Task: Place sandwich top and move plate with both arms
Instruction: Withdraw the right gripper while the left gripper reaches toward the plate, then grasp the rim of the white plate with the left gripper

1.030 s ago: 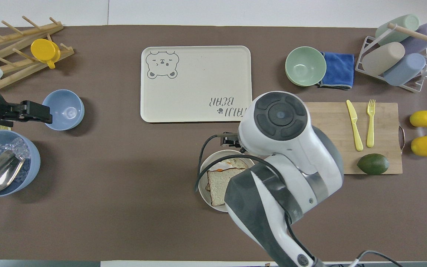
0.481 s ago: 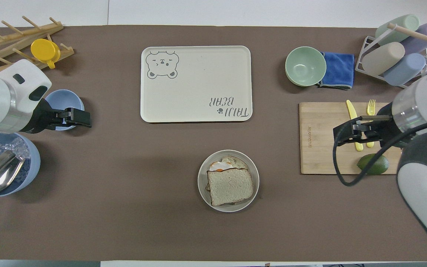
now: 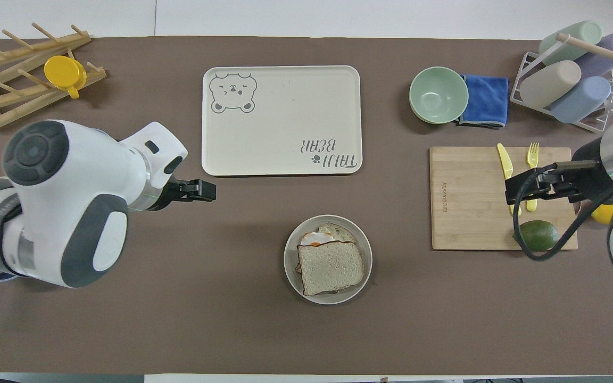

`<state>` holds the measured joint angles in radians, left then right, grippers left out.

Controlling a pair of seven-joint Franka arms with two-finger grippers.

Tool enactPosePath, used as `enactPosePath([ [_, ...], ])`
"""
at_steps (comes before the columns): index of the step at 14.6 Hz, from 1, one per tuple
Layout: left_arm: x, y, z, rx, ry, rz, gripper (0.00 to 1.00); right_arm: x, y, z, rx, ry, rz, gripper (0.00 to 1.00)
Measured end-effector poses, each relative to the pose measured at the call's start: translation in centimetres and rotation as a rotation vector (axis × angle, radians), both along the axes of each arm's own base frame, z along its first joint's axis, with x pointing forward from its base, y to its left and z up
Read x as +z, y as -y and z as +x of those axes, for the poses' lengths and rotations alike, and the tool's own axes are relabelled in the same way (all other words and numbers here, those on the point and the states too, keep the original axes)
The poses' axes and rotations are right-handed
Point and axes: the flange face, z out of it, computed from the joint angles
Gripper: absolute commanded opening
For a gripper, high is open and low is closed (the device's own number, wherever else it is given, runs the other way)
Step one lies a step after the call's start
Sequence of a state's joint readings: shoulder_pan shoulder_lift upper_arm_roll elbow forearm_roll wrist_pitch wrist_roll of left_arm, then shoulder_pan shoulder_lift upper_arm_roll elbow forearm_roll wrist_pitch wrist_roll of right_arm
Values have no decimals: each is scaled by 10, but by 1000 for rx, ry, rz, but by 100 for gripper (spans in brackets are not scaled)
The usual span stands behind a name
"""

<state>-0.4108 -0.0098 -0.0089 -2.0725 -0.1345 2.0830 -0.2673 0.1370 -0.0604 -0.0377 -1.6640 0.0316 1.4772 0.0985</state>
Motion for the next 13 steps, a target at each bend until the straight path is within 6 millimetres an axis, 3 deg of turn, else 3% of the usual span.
enactPosePath([
  [3,-47,30,-26,-16,-13,-24,100,-8,5,5,0,-10,-20,100],
  [5,-67,46,-45,-7,-23,-37,100,-15,6,9,34,-22,-24,100],
  [9,-90,91,-81,19,-21,-35,100,-11,13,12,43,-15,-20,100],
  [13,-110,104,-93,17,-53,-25,92,-9,15,10,39,-20,-20,100],
])
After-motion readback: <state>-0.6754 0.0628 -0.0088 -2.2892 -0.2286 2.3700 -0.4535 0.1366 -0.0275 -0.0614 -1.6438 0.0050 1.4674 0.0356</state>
